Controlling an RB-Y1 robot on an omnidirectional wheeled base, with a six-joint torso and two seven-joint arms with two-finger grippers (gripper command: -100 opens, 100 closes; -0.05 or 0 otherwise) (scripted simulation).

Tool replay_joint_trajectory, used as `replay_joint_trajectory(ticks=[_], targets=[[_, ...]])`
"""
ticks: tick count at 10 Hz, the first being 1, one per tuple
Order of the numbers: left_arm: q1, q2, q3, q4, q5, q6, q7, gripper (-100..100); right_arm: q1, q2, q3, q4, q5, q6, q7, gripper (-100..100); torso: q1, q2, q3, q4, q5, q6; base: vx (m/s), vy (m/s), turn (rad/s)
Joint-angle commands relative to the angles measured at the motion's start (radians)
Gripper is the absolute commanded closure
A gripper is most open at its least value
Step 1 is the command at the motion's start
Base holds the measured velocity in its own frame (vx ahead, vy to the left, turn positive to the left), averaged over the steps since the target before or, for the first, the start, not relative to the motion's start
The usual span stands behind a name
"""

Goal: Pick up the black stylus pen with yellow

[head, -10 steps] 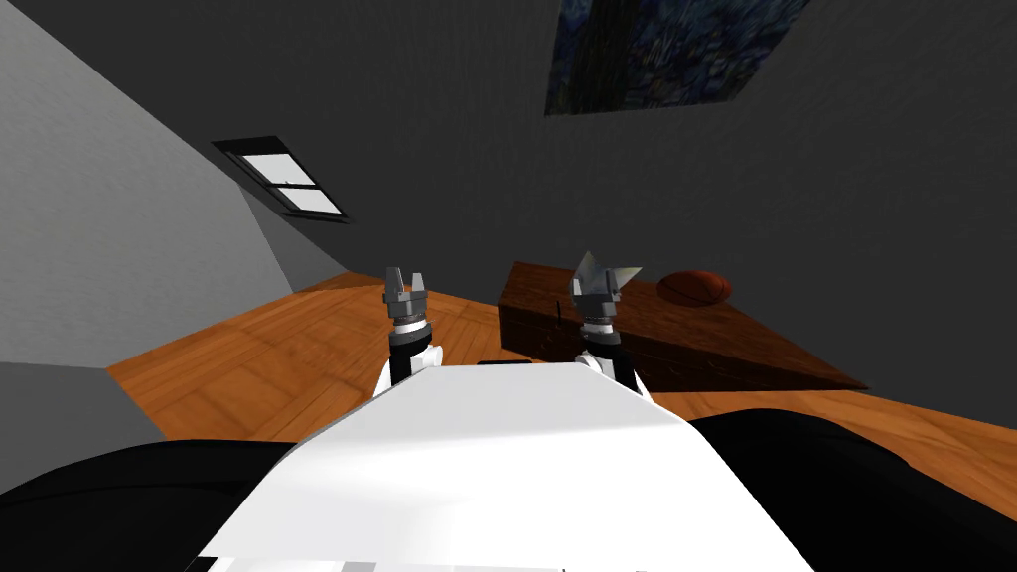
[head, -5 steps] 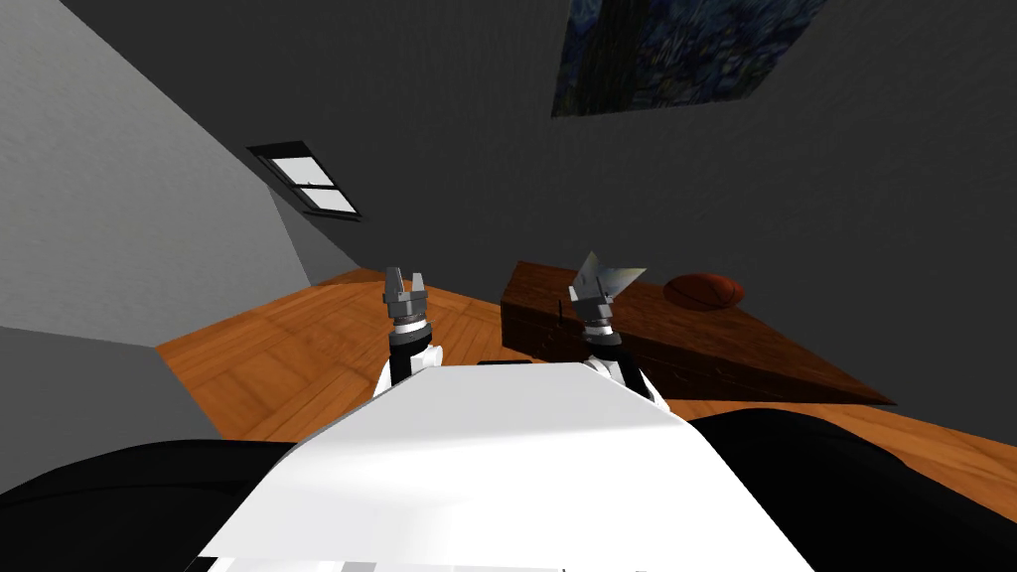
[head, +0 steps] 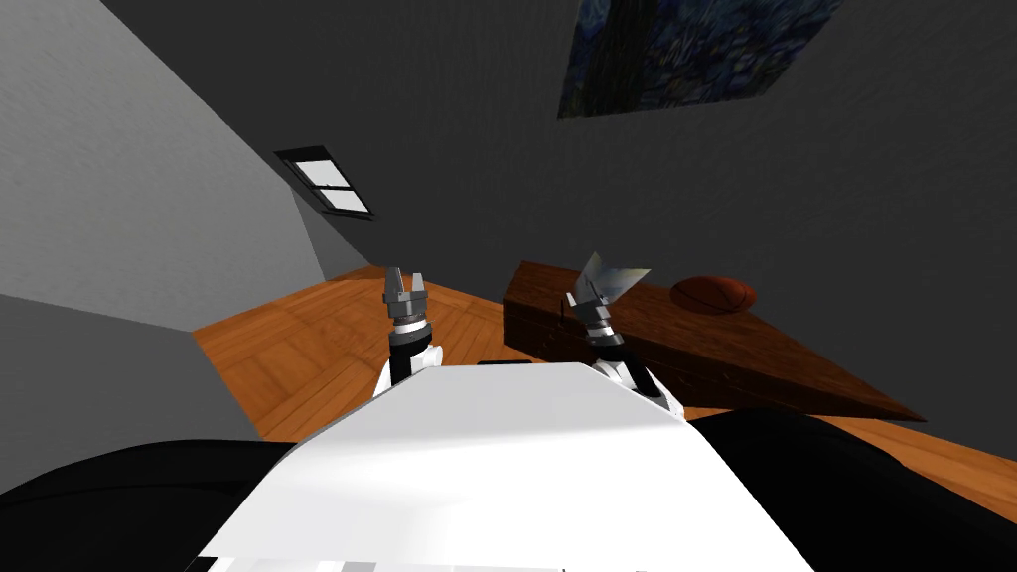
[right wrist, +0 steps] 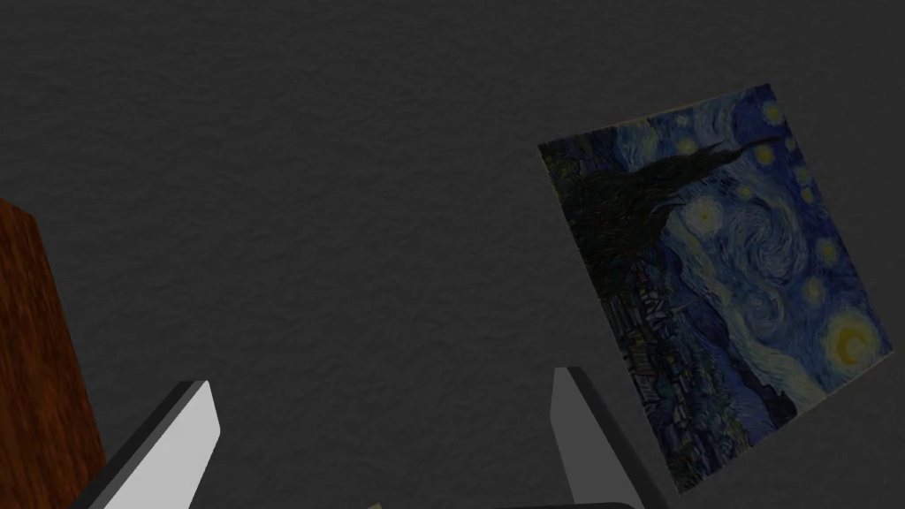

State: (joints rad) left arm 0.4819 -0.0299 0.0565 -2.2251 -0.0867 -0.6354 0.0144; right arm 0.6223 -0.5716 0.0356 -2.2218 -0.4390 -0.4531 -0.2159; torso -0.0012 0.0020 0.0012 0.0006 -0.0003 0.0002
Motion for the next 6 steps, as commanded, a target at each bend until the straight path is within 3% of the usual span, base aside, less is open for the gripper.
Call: replay_joint_trajectory(ticks=[1,3,4,6], targets=[[0.0,0.0,0.0,0.0,0.0,0.0,0.0,0,0.017,-0.05,-0.002,0.023,-0.05,0.024,-0.015,-100,0.0,0.0,0.0,0.0,0.0,0.0,-0.05,-0.008,0.163],[0.0,0.0,0.0,0.0,0.0,0.0,0.0,0,0.017,-0.099,-0.002,0.023,-0.05,0.024,-0.015,-100,0.0,0.0,0.0,0.0,0.0,0.0,-0.031,-0.007,0.027],[0.0,0.0,0.0,0.0,0.0,0.0,0.0,0,0.032,-0.13,-0.002,0.045,-0.095,0.042,-0.027,-100,0.0,-0.001,0.0,0.0,0.0,0.0,-0.034,0.0,0.138],[0.0,0.0,0.0,0.0,0.0,0.0,0.0,0,0.032,-0.186,-0.002,0.045,-0.095,0.042,-0.027,-100,0.0,0.0,0.0,0.0,0.0,0.0,-0.026,-0.004,0.04]])
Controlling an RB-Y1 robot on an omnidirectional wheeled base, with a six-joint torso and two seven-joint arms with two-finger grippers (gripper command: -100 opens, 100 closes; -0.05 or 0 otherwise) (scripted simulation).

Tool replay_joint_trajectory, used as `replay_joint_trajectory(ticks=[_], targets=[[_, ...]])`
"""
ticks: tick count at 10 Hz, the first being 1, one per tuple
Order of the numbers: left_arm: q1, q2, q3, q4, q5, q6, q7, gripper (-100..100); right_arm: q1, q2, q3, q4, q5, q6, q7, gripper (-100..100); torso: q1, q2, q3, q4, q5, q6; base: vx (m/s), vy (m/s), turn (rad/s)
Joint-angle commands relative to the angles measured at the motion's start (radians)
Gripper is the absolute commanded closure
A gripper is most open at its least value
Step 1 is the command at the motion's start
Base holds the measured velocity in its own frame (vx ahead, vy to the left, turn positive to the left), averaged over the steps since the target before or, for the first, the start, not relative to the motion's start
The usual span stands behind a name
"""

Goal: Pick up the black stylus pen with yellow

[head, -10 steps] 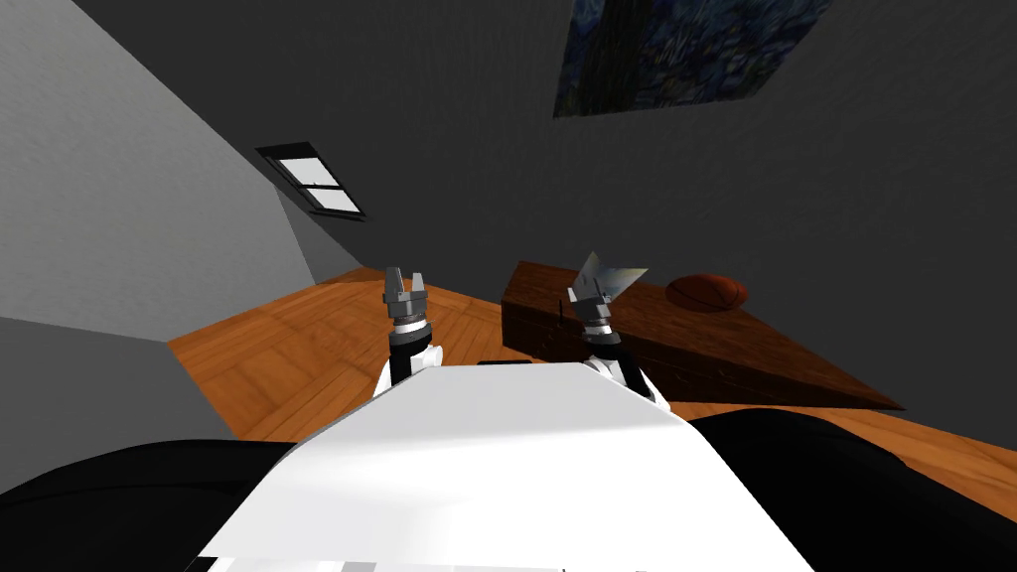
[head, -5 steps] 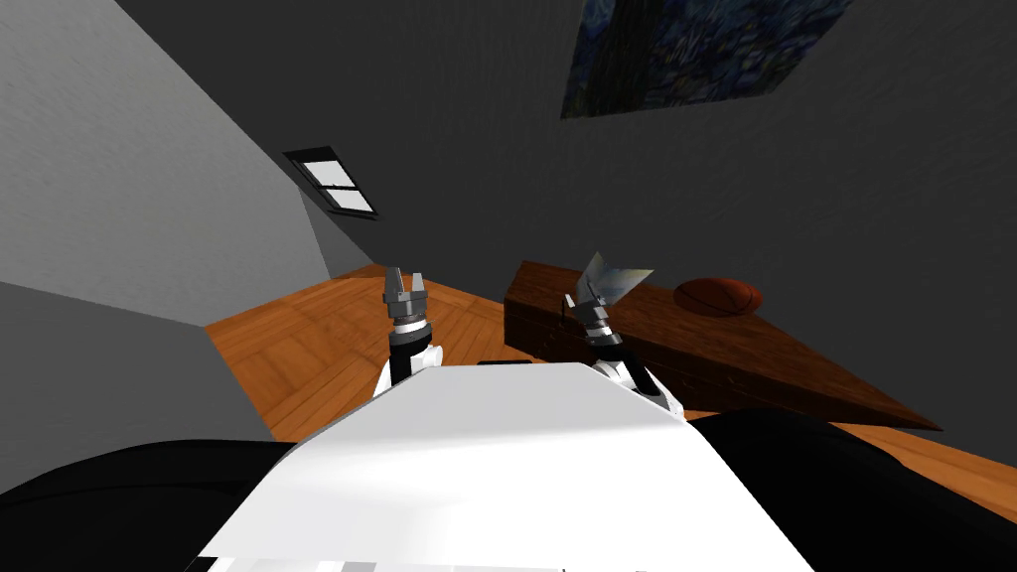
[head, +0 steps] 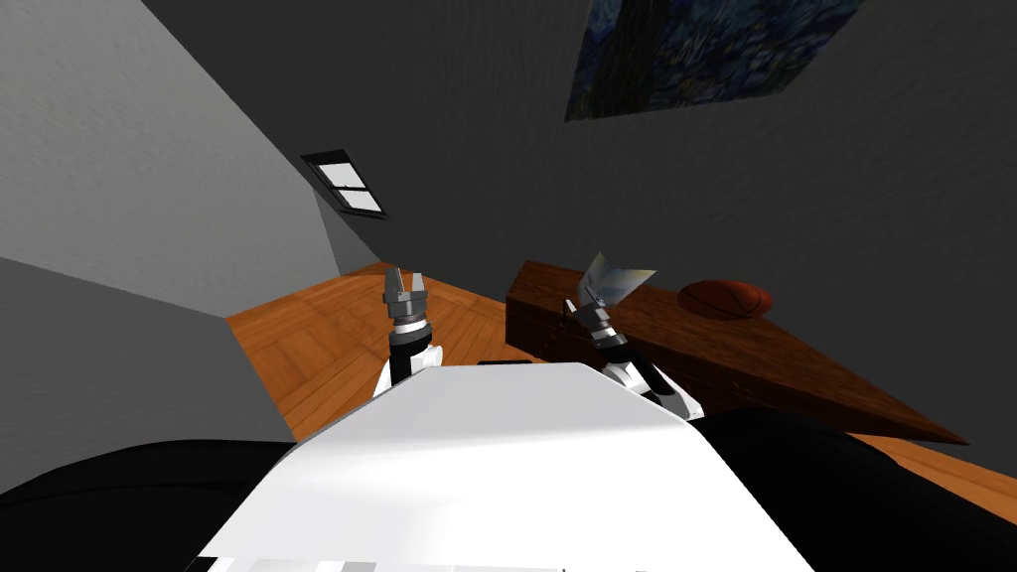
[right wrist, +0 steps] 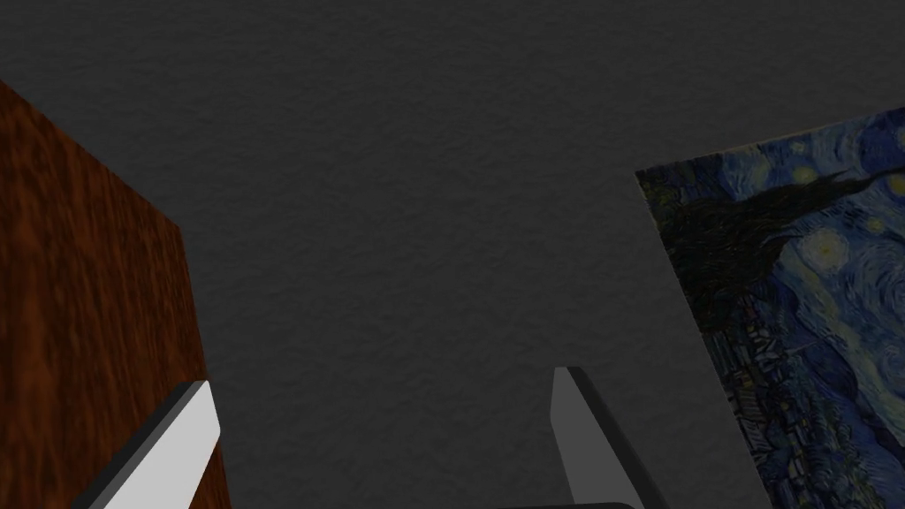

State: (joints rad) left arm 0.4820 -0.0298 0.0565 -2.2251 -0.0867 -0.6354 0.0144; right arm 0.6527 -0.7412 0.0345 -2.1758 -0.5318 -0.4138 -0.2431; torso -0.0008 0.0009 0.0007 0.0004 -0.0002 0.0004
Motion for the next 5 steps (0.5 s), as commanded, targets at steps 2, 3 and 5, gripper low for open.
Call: replay_joint_trajectory(ticks=[2,3,5], targets=[[0.0,0.0,0.0,0.0,0.0,0.0,0.0,0,0.017,-0.081,0.0,0.023,-0.046,0.02,-0.011,-100,0.0,0.0,0.0,0.0,0.0,-0.001,-0.035,0.002,0.116],[0.0,0.0,0.0,0.0,0.0,0.0,0.0,0,0.017,-0.099,0.0,0.023,-0.046,0.02,-0.011,-100,0.0,0.001,0.0,0.0,0.0,0.0,-0.018,-0.004,-0.013],[0.0,0.0,0.0,0.0,0.0,0.0,0.0,0,0.034,-0.164,0.002,0.046,-0.09,0.037,-0.023,-100,0.0,0.0,0.0,0.0,0.0,-0.001,-0.03,0.002,0.111]])
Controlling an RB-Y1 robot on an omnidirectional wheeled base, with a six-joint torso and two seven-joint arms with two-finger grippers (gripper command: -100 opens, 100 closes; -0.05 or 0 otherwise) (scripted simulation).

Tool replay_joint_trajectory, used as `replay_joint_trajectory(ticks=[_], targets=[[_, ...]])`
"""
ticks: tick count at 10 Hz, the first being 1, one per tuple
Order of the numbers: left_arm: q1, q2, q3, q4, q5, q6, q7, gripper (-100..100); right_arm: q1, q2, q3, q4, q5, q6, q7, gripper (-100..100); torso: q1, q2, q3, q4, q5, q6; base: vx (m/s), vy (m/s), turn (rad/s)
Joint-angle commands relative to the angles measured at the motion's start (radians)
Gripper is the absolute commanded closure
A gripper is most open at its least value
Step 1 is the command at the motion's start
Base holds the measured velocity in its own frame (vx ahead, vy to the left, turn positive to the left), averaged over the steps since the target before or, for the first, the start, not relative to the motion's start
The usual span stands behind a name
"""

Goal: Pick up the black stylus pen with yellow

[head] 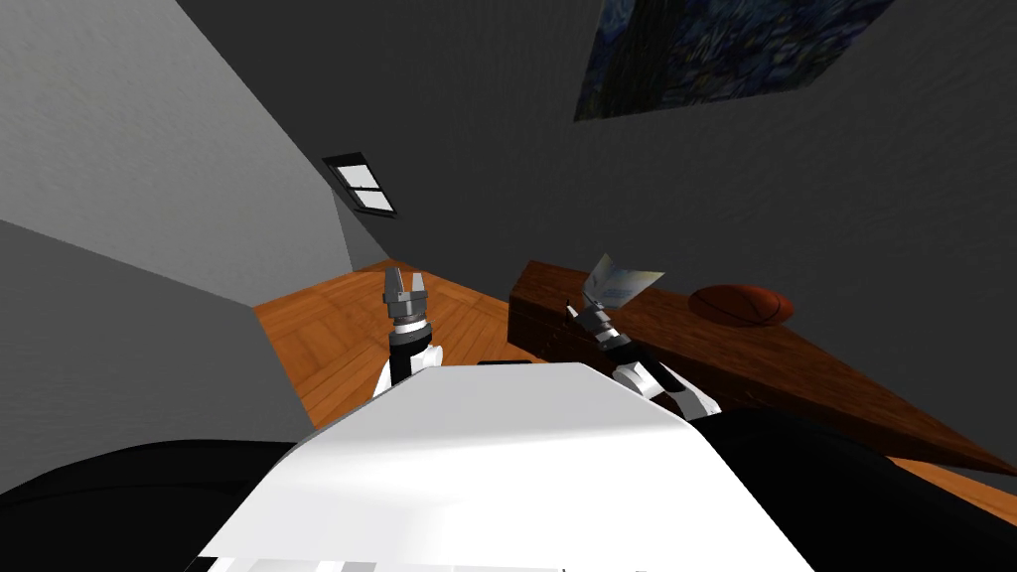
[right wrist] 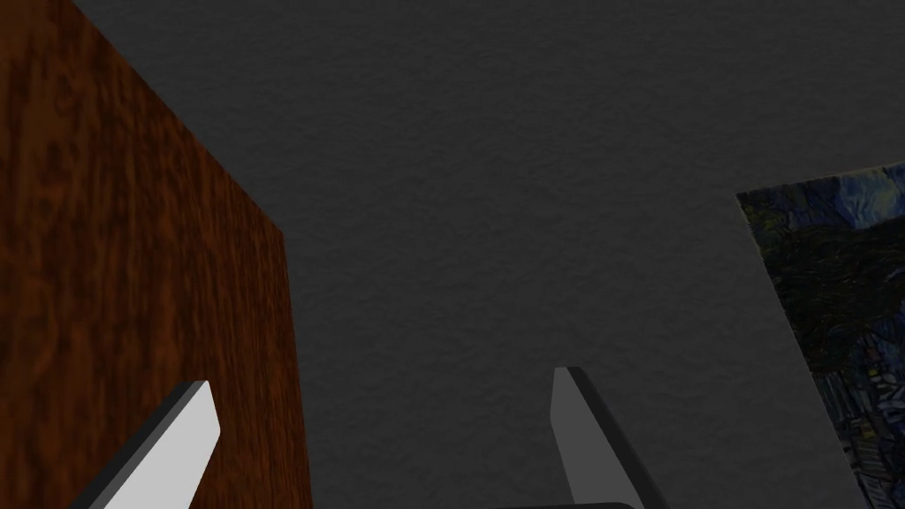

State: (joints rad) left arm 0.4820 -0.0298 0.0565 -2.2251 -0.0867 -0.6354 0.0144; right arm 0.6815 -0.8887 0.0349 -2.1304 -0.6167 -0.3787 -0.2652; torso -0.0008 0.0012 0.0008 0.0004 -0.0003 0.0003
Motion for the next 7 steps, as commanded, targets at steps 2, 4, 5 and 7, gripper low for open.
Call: replay_joint_trajectory(ticks=[2,4,5,7], targets=[[0.0,0.0,0.0,0.0,0.0,0.0,0.0,0,0.022,-0.074,0.003,0.025,-0.048,0.018,-0.011,-100,0.0,-0.001,0.0,0.0,0.0,0.0,-0.023,0.0,0.067],[0.0,0.0,0.0,0.0,0.0,0.0,0.0,0,0.022,-0.121,0.003,0.025,-0.048,0.018,-0.011,-100,0.0,0.0,0.0,0.0,0.0,0.0,-0.021,-0.001,0.043],[0.0,0.0,0.0,0.0,0.0,0.0,0.0,0,0.041,-0.156,0.006,0.049,-0.091,0.033,-0.02,-100,0.0,-0.001,0.0,0.0,0.0,0.0,-0.025,0.005,0.133],[0.0,0.0,0.0,0.0,0.0,0.0,0.0,0,0.041,-0.207,0.006,0.049,-0.091,0.033,-0.02,-100,0.0,0.0,0.0,0.0,0.0,0.0,-0.021,0.001,0.039]])
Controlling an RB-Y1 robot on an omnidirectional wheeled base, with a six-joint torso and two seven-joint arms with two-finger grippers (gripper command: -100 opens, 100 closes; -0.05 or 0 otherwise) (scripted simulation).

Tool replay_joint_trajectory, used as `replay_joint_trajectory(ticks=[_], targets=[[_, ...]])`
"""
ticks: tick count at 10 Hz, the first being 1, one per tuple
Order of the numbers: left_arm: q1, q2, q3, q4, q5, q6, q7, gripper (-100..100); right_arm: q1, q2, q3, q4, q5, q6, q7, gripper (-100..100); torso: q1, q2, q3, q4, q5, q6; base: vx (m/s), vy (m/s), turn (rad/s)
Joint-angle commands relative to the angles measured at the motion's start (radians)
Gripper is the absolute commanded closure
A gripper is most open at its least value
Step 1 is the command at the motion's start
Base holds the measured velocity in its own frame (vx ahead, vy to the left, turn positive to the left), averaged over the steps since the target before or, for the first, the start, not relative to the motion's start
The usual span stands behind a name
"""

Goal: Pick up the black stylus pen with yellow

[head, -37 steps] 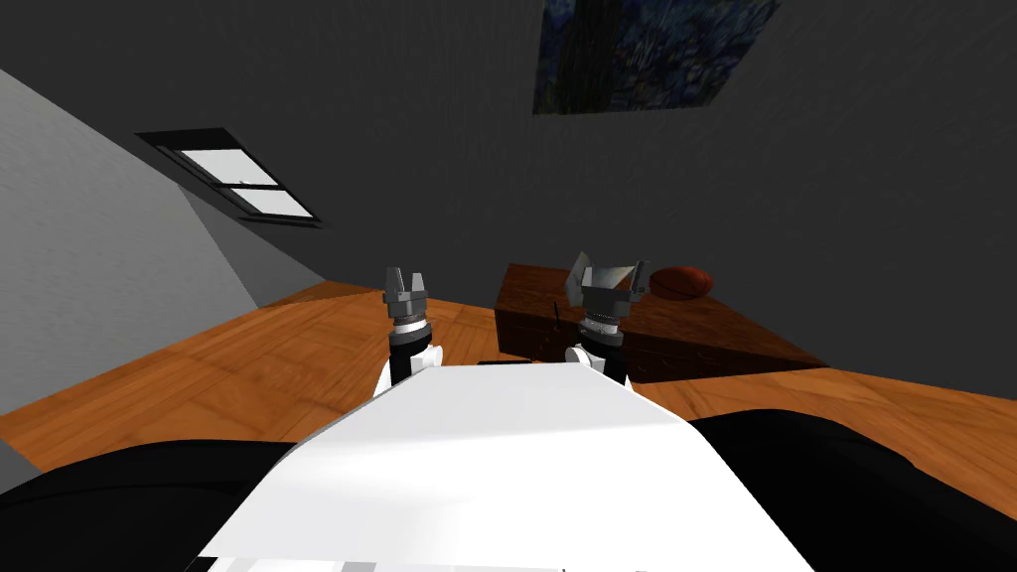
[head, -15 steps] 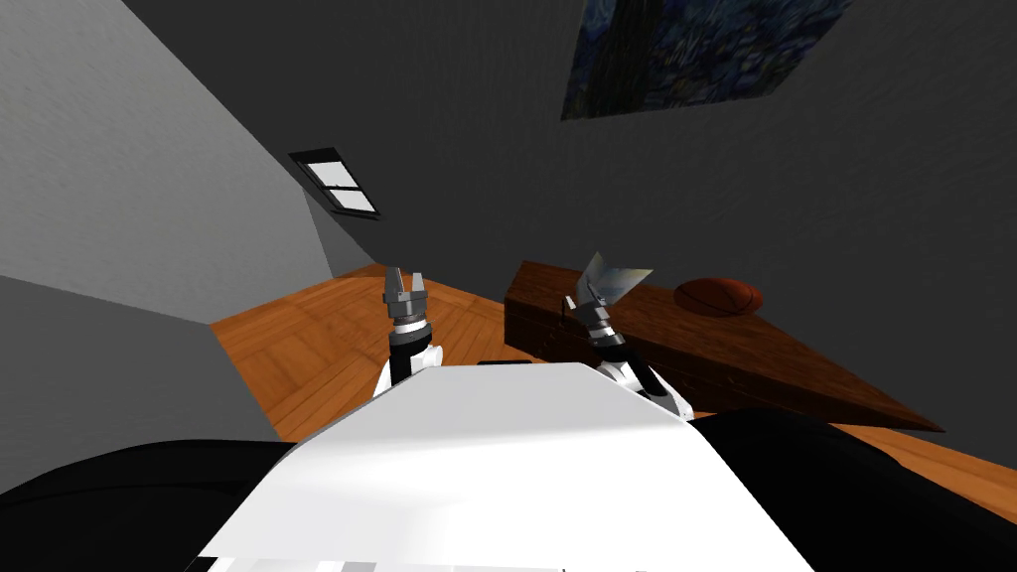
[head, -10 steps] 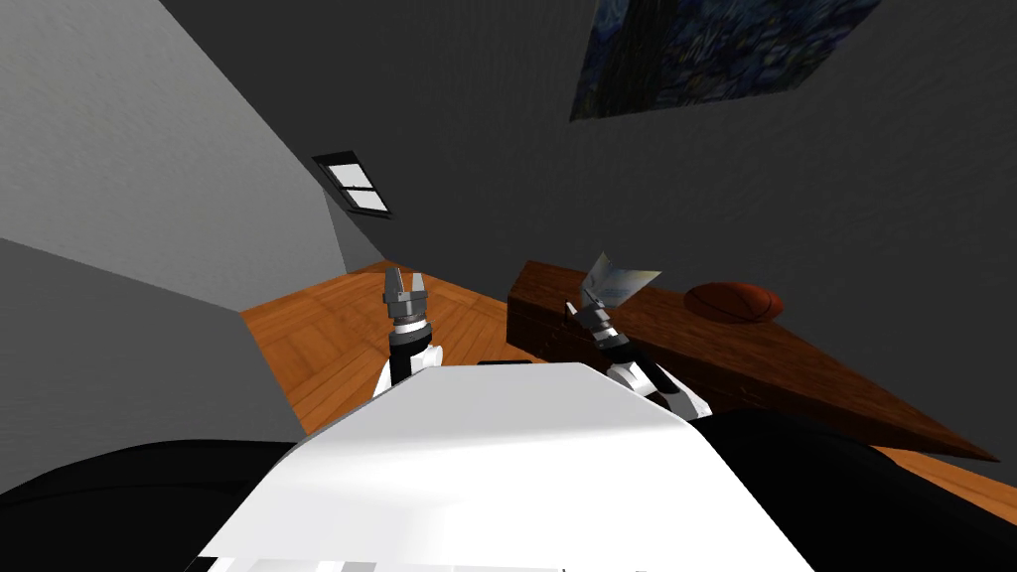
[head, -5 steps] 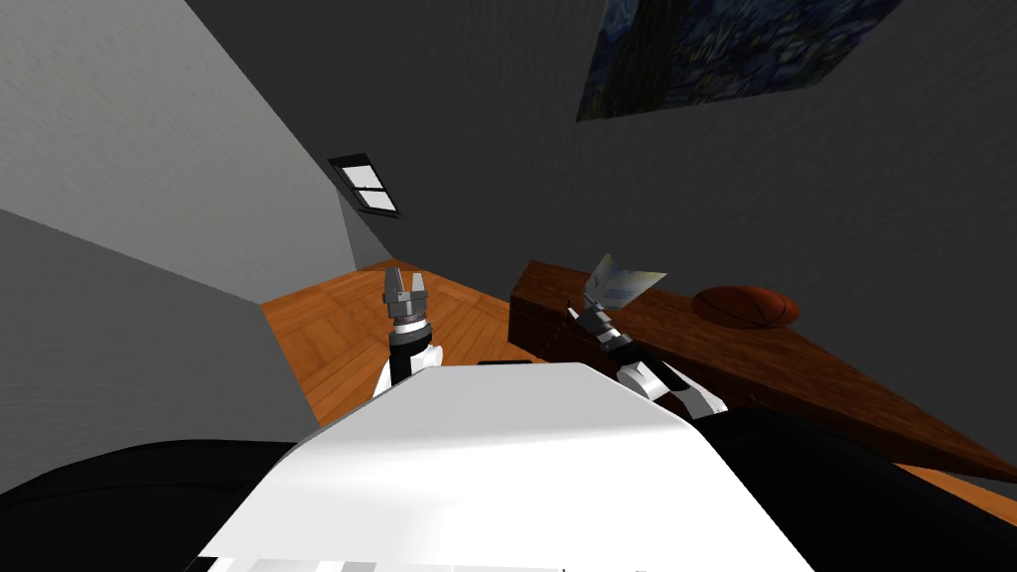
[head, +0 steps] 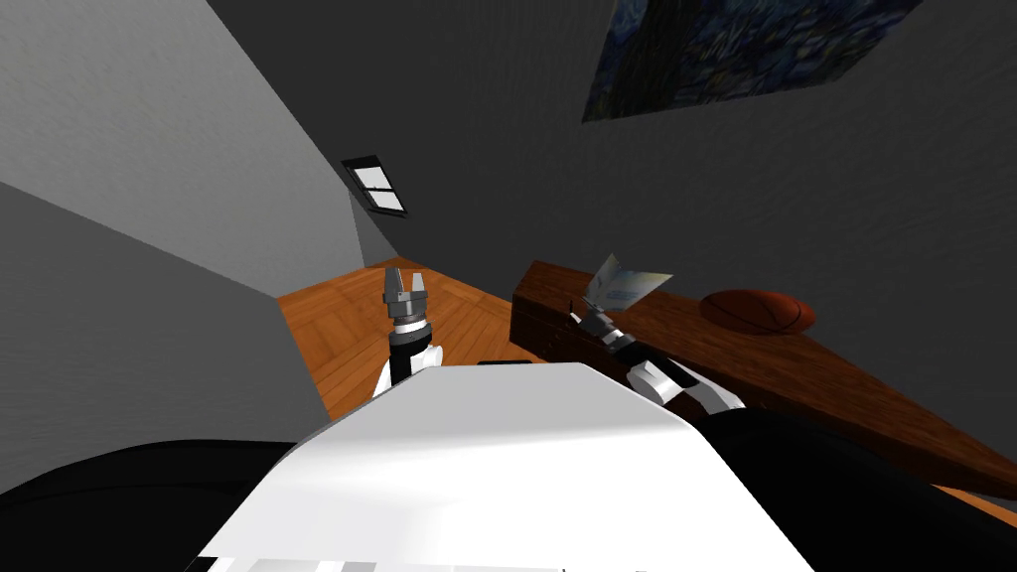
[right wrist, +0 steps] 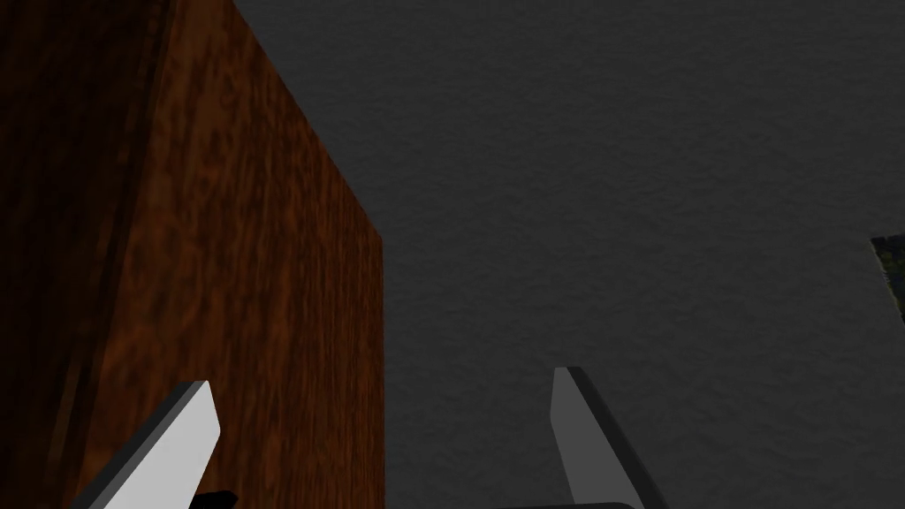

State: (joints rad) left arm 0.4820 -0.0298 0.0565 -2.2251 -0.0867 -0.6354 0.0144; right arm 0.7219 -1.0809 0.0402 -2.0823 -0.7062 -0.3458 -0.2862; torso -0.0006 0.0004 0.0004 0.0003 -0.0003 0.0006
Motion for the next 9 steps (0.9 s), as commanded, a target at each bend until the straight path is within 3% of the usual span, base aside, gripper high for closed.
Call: replay_joint_trajectory(ticks=[1,3,4,9], targets=[[0.0,0.0,0.0,0.0,0.0,0.0,0.0,0,0.02,-0.05,0.005,0.024,-0.042,0.014,-0.008,-100,0.0,0.0,0.0,0.0,0.0,0.0,-0.022,0.007,0.119],[0.0,0.0,0.0,0.0,0.0,0.0,0.0,0,0.02,-0.101,0.005,0.024,-0.042,0.014,-0.008,-100,0.0,0.0,0.0,0.0,0.0,0.0,-0.016,0.003,0.054],[0.0,0.0,0.0,0.0,0.0,0.0,0.0,0,0.04,-0.137,0.009,0.048,-0.082,0.027,-0.015,-100,0.0,0.0,0.0,0.0,0.0,0.0,-0.018,0.011,0.147],[0.0,0.0,0.0,0.0,0.0,0.0,0.0,0,0.06,-0.272,0.015,0.072,-0.121,0.039,-0.021,-100,0.0,0.0,0.0,0.0,0.0,0.0,-0.014,0.005,0.054]])
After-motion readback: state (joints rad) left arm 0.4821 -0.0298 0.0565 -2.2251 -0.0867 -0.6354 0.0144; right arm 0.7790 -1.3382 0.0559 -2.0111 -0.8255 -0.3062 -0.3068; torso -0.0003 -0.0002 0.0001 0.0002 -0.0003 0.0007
